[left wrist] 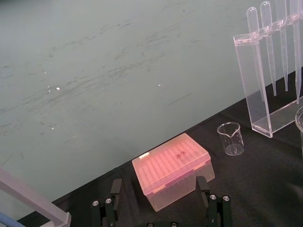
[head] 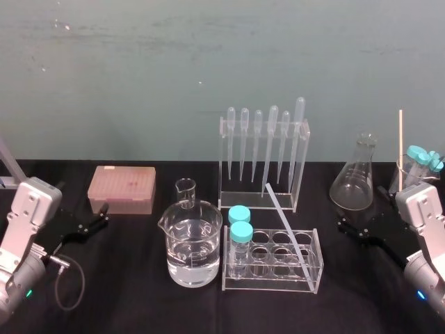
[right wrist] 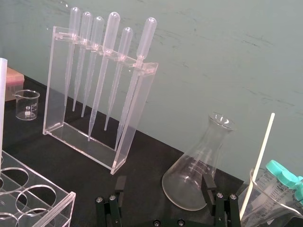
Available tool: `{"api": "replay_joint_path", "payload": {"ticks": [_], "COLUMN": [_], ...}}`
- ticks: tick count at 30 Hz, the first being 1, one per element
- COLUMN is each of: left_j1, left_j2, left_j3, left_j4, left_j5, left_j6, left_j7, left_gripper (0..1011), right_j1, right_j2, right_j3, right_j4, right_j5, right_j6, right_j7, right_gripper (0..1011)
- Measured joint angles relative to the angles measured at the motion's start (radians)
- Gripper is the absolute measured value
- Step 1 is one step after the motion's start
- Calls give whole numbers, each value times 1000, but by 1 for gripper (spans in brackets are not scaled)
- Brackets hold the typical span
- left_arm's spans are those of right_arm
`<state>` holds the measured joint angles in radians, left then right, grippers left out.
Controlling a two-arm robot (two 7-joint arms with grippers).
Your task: Pick up the stirring rod with one hand, then place it down.
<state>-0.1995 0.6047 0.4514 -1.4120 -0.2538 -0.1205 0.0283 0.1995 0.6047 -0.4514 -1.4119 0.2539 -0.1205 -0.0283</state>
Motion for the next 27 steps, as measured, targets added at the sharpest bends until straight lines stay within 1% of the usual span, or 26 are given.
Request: {"api": "replay_joint_path", "payload": {"ticks": [9,11,13,14,15,16,17,18,19,20,21,22,23,24,27], "left_j1": [0,0,0,0,0,0,0,0,0,0,0,0,0,0,0], "left_j2": [0,0,0,0,0,0,0,0,0,0,0,0,0,0,0], "left_j3": [0,0,0,0,0,0,0,0,0,0,0,0,0,0,0], "left_j4": [0,0,0,0,0,0,0,0,0,0,0,0,0,0,0], "left_j5": [0,0,0,0,0,0,0,0,0,0,0,0,0,0,0], "left_j6": [0,0,0,0,0,0,0,0,0,0,0,0,0,0,0], "left_j7": [0,0,0,0,0,0,0,0,0,0,0,0,0,0,0], "left_gripper": [1000,1000,1000,1000,1000,1000,1000,1000,1000,1000,1000,1000,1000,1000,1000], "right_j1": [-1,-5,-10,-14,-14,-16,-16,-15,-13,-6,-6,0,4,11,23], "right_j2": [-1,-2,-4,-4,-4,-5,-6,-7,-8,-10,-10,-14,-15,-18,-24], "right_j3": [4,10,20,26,26,30,32,33,33,31,31,26,23,16,1], "right_j4": [0,-3,-10,-17,-17,-24,-27,-33,-37,-42,-42,-47,-49,-50,-50], "right_j5": [-5,-12,-20,-30,-30,-39,-44,-52,-56,-60,-60,-63,-64,-64,-59], "right_j6": [0,-11,-36,-63,-63,-93,-109,-139,-159,-191,-191,-219,-230,-250,-273], "right_j7": [2,7,8,8,8,8,10,19,26,45,45,68,80,106,153], "right_gripper": [1003,1003,1003,1003,1003,1003,1003,1003,1003,1003,1003,1003,1003,1003,1003]}}
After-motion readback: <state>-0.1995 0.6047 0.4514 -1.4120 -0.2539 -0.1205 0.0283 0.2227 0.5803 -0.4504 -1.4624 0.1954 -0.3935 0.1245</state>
